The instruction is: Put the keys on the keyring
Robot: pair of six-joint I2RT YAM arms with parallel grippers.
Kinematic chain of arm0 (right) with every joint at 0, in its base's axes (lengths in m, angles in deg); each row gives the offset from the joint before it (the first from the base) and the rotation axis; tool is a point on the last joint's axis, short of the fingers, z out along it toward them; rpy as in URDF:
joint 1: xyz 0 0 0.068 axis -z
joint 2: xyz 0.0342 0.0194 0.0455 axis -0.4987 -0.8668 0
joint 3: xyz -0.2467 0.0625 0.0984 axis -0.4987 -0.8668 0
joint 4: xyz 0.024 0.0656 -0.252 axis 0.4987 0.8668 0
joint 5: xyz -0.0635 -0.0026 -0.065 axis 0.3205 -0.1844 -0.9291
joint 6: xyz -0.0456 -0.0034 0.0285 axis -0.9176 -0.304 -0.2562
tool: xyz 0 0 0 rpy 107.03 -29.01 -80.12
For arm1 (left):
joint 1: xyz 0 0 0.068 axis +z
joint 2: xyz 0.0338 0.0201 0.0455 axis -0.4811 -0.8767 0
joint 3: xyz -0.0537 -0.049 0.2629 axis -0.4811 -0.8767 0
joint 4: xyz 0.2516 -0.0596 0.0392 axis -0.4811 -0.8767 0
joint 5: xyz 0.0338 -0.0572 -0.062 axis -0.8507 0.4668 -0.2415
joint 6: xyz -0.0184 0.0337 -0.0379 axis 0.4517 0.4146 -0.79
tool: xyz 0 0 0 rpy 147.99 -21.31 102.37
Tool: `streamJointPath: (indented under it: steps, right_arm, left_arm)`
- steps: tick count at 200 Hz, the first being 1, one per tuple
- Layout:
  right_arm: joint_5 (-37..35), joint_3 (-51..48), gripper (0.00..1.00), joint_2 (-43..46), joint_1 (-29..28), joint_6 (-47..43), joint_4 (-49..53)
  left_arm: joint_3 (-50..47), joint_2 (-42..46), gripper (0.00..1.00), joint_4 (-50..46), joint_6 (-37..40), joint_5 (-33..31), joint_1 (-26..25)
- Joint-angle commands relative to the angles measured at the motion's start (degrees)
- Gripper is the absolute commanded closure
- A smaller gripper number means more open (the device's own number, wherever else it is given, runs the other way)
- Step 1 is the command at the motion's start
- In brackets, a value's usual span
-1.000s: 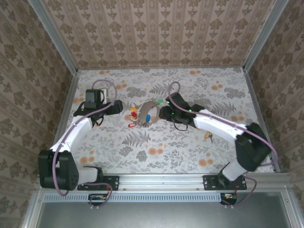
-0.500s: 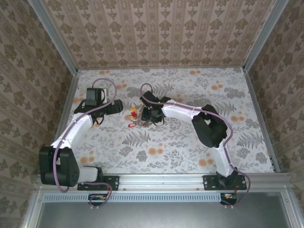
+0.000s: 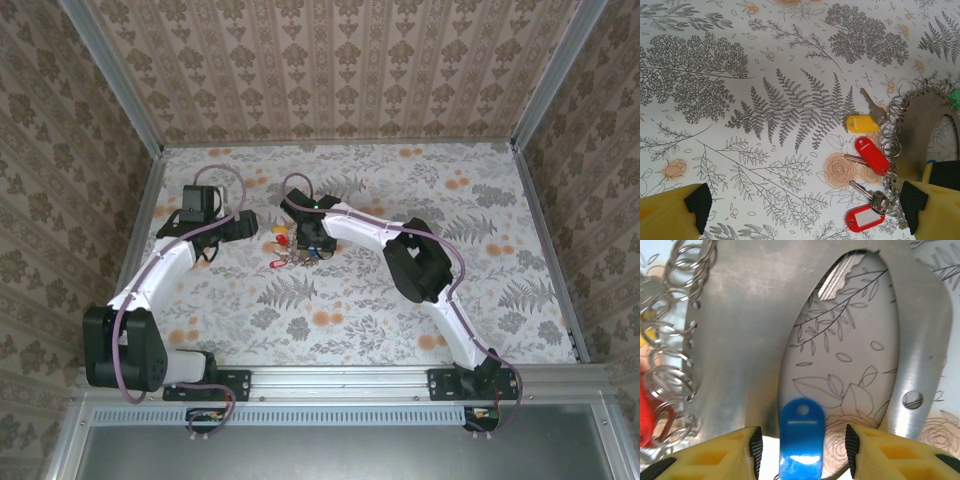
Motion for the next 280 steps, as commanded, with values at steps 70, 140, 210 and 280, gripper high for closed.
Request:
streamJointPath:
  steps: [70,140,210,280]
  right_arm:
    - [-7.3,4.3,0.72,-1.4,-0.9,-3.7,7.8]
    - [-1.8,-1.0,0.78,4.1,-0.8,-7.2,2.7]
    - [-5.6,4.4,0.55,0.1,-1.3,4.3,10.4]
    - [-3.9,4.6,0.45,-2.8,-1.5,7.1,10.1]
  left_arm:
    - [0.6,-1.9,0.00,-1.6,-0.7,-1.1,-0.2]
    - [0.4,-2.6,0.00,-1.9,-0.7,-1.8,-0.5]
    - [2.0,-5.0,0.00,-3.8,-1.0,-0.8,-0.5]
    - [2.4,-6.0,0.00,-4.0,-1.0,0.1,-0.5]
